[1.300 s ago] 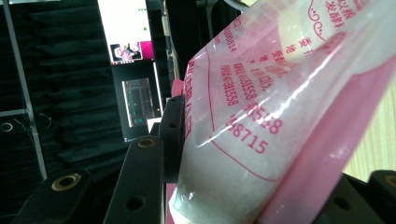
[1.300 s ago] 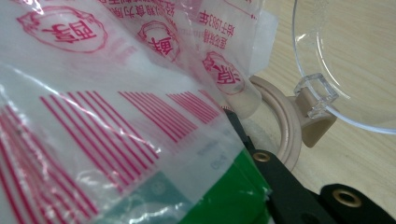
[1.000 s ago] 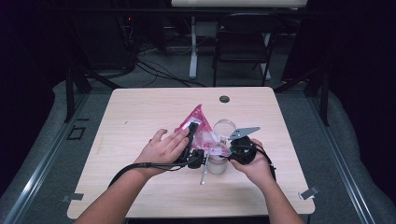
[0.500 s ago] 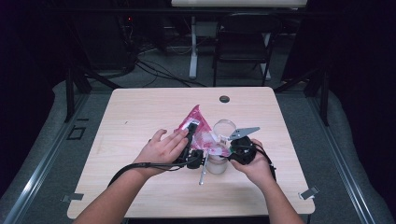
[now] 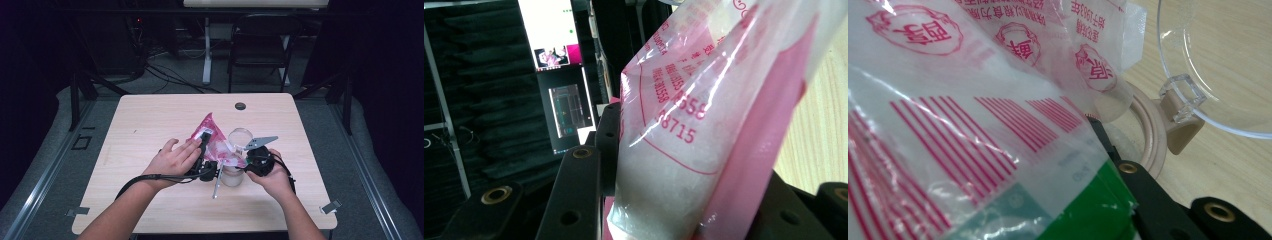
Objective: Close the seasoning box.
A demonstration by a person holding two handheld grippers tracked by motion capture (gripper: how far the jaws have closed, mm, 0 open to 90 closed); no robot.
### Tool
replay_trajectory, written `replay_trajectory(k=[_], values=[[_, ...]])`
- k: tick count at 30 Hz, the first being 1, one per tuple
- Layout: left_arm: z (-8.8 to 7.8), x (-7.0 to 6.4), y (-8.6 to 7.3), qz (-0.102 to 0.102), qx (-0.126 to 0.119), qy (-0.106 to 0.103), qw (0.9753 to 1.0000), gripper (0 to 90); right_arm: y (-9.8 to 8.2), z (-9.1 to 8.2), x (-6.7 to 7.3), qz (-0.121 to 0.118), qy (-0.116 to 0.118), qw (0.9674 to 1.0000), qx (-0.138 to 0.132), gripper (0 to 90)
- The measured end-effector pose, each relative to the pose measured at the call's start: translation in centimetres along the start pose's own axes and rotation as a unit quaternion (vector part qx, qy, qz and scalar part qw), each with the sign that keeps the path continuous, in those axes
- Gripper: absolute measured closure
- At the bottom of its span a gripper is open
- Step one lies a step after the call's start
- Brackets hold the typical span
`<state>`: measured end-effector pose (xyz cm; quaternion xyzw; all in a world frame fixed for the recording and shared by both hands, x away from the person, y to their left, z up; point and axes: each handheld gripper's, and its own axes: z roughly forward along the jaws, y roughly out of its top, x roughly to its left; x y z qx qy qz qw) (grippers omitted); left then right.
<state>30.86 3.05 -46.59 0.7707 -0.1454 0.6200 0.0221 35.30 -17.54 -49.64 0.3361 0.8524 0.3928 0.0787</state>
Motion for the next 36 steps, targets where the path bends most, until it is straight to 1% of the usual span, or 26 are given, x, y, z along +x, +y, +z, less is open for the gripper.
replay_trajectory(k=[10,12,13,14,15,19,21,24,27,29,30,31,32,33,36], values=[[0.01,-0.09,-0.03,0.003,0.000,-0.001,1.0000,65.8,-0.01,0.00,-0.01,-0.001,-0.002,1.0000,0.000,90.0],[0.00,-0.06,-0.03,0.006,0.001,-0.001,1.0000,65.8,-0.01,0.03,0.00,0.001,-0.002,1.0000,-0.001,90.0],[0.02,-0.13,-0.05,0.001,-0.002,-0.001,1.0000,65.8,-0.01,0.02,0.00,0.001,-0.002,1.0000,-0.001,90.0],[0.02,-0.13,-0.05,0.001,-0.002,-0.001,1.0000,65.9,-0.01,0.02,0.00,0.000,-0.002,1.0000,-0.001,90.0],[0.00,-0.06,-0.04,0.006,-0.001,0.002,1.0000,65.9,-0.01,0.02,0.00,0.000,-0.002,1.0000,-0.001,90.0],[0.00,-0.07,-0.03,0.007,0.001,-0.001,1.0000,65.9,-0.01,0.03,0.00,0.000,-0.002,1.0000,-0.001,90.0],[-0.01,-0.03,-0.03,0.010,0.000,0.003,0.9999,65.9,-0.01,0.05,0.00,0.000,-0.002,1.0000,-0.001,90.0],[0.00,-0.05,-0.03,0.010,0.000,0.002,1.0000,65.8,-0.01,0.06,0.00,0.000,-0.002,1.0000,-0.001,90.0],[0.03,-0.11,-0.06,0.004,-0.003,0.004,1.0000,65.9,-0.01,0.06,0.01,0.000,-0.002,1.0000,-0.001,90.0],[0.02,-0.11,-0.06,0.005,-0.002,0.004,1.0000,65.9,-0.01,0.06,0.01,0.000,-0.002,1.0000,-0.001,90.0],[-0.01,-0.05,-0.04,0.010,0.000,0.003,0.9999,65.9,-0.01,0.06,0.01,0.000,-0.002,1.0000,-0.001,90.0],[0.01,-0.08,-0.04,0.007,-0.002,0.004,1.0000,65.9,-0.01,0.06,0.01,0.000,-0.002,1.0000,-0.001,90.0],[-0.01,-0.06,-0.03,0.009,0.000,0.003,1.0000,65.9,-0.01,0.06,0.01,0.000,-0.002,1.0000,-0.001,90.0],[0.02,-0.14,-0.05,0.004,-0.001,0.001,1.0000,65.8,-0.01,0.05,0.01,0.000,-0.002,1.0000,-0.001,90.0],[-0.02,-0.08,-0.03,0.009,0.000,0.003,1.0000,65.8,-0.01,0.06,0.01,0.000,-0.003,1.0000,-0.001,90.0]])
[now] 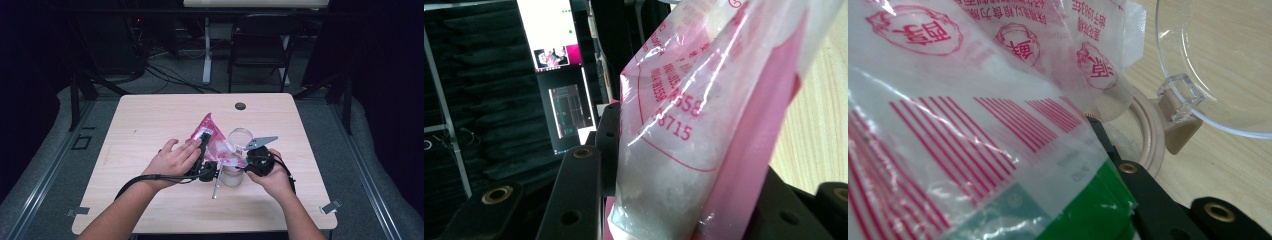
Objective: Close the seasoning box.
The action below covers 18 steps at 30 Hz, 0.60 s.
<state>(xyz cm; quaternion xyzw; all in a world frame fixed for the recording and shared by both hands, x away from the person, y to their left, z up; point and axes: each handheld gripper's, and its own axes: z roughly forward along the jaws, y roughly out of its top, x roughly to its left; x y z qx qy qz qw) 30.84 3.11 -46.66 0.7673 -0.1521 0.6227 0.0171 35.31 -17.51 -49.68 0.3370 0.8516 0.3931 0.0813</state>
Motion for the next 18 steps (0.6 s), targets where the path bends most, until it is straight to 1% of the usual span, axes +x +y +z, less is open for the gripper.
replay_trajectory(k=[4,5,8,9,11,13,15,18], values=[[0.03,-0.04,0.00,-0.003,-0.002,0.001,1.0000,65.8,0.01,-0.02,0.00,0.000,-0.001,1.0000,0.001,90.0],[0.01,-0.04,0.00,-0.003,0.001,-0.003,1.0000,65.8,0.00,-0.02,0.00,0.000,-0.001,1.0000,0.000,90.0],[0.02,-0.08,-0.01,-0.005,-0.001,-0.002,1.0000,65.9,0.00,-0.02,-0.01,0.000,-0.001,1.0000,0.000,90.0],[0.02,-0.05,0.00,-0.003,-0.002,0.000,1.0000,65.9,0.01,-0.02,-0.01,0.000,-0.001,1.0000,0.000,90.0],[0.02,-0.08,-0.02,-0.006,-0.001,-0.002,1.0000,65.9,0.01,-0.01,0.00,0.000,-0.001,1.0000,0.000,90.0],[-0.02,-0.04,-0.02,-0.003,0.001,-0.002,1.0000,65.8,0.01,-0.02,0.00,0.000,-0.001,1.0000,0.000,90.0],[0.02,-0.13,-0.02,-0.008,-0.002,-0.002,1.0000,65.9,0.00,-0.01,-0.01,0.001,-0.001,1.0000,0.000,90.0],[0.00,-0.11,-0.02,-0.006,0.000,-0.002,1.0000,65.9,0.00,-0.03,-0.02,0.001,-0.002,1.0000,0.000,90.0]])
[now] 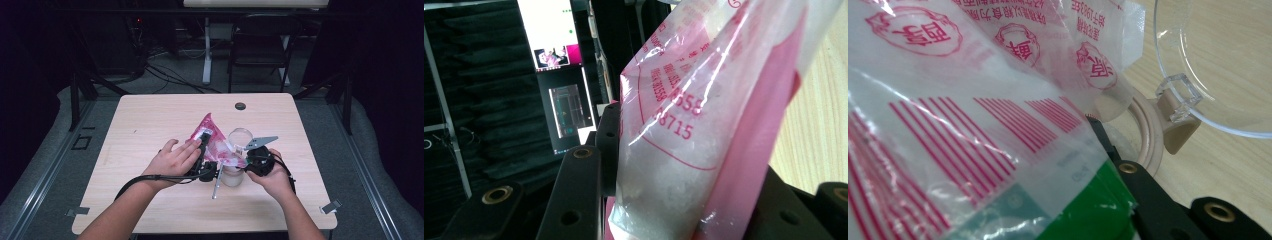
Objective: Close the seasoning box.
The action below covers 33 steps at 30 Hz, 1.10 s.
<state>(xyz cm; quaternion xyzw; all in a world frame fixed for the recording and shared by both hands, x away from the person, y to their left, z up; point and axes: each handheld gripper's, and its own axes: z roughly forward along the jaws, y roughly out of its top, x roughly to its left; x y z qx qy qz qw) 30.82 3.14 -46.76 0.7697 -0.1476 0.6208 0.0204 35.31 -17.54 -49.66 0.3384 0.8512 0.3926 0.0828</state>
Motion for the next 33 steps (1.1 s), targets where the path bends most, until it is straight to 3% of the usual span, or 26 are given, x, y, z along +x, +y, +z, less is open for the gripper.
replay_trajectory(k=[22,27,28,32,33], values=[[-0.01,-0.18,-0.21,0.000,0.001,0.000,1.0000,66.3,-0.01,-0.08,-0.01,0.002,-0.002,1.0000,-0.003,90.0],[0.03,-0.42,-0.37,-0.004,0.004,-0.006,1.0000,66.5,0.03,-0.24,-0.04,0.000,-0.006,1.0000,0.000,90.0],[0.07,-0.60,-0.43,-0.015,0.000,-0.005,0.9999,66.5,0.03,-0.24,-0.04,0.000,-0.006,1.0000,0.000,90.0],[0.02,-0.58,-0.53,-0.006,0.006,-0.010,0.9999,66.8,0.05,-0.25,0.03,-0.002,-0.008,1.0000,-0.004,90.0],[0.04,-0.77,-0.62,-0.016,0.003,-0.009,0.9998,66.9,0.05,-0.26,0.06,-0.003,-0.009,0.9999,-0.005,90.0]])
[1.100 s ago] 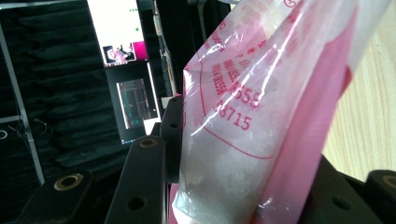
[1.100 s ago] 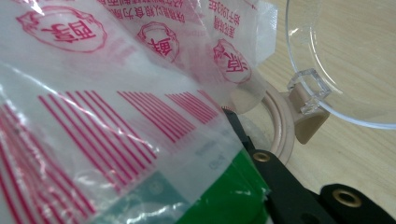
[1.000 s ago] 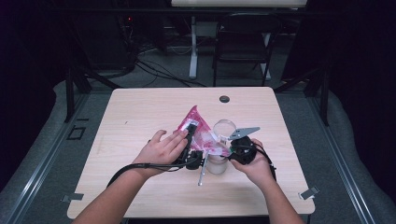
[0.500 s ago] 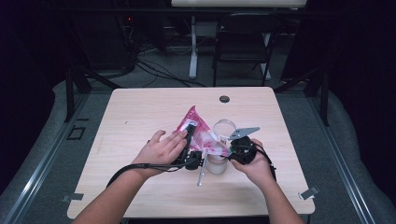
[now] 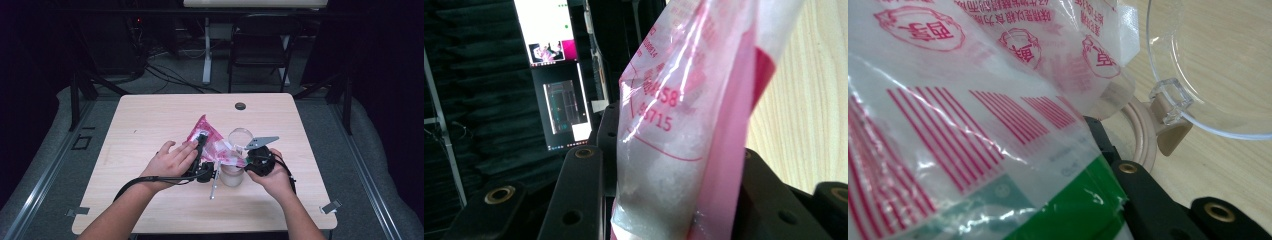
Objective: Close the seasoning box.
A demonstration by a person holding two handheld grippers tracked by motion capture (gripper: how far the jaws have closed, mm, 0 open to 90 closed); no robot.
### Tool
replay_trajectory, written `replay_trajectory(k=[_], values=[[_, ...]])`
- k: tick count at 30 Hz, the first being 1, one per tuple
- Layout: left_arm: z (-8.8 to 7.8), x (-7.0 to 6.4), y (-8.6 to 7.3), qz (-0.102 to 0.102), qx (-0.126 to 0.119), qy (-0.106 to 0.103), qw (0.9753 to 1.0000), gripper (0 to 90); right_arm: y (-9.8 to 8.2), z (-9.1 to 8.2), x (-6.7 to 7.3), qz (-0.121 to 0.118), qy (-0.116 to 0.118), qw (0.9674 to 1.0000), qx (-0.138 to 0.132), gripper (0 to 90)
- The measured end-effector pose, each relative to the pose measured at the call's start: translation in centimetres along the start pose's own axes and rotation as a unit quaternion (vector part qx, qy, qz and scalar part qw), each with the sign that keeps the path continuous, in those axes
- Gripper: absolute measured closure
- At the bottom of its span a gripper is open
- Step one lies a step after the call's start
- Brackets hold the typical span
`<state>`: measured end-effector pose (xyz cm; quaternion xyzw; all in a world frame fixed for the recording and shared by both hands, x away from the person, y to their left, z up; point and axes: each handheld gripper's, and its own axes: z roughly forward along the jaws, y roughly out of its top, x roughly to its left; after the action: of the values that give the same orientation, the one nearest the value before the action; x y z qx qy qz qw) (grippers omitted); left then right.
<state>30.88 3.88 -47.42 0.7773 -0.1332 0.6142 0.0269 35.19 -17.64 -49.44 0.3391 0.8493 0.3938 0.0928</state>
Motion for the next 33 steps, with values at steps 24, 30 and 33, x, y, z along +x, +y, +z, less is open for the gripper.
replay_trajectory(k=[24,30,33], values=[[-0.1,-0.7,-0.9,-0.043,0.007,-0.002,0.9990,67.4,0.4,-0.7,0.5,-0.013,-0.001,0.9997,-0.020,90.0],[0.0,-1.2,-1.2,-0.067,-0.002,0.001,0.9977,67.6,0.6,-0.9,0.7,-0.014,0.001,0.9995,-0.027,90.0],[-0.2,-1.1,-1.2,-0.070,0.013,-0.018,0.9973,68.0,0.6,-1.0,0.8,-0.015,0.001,0.9995,-0.029,90.0]])
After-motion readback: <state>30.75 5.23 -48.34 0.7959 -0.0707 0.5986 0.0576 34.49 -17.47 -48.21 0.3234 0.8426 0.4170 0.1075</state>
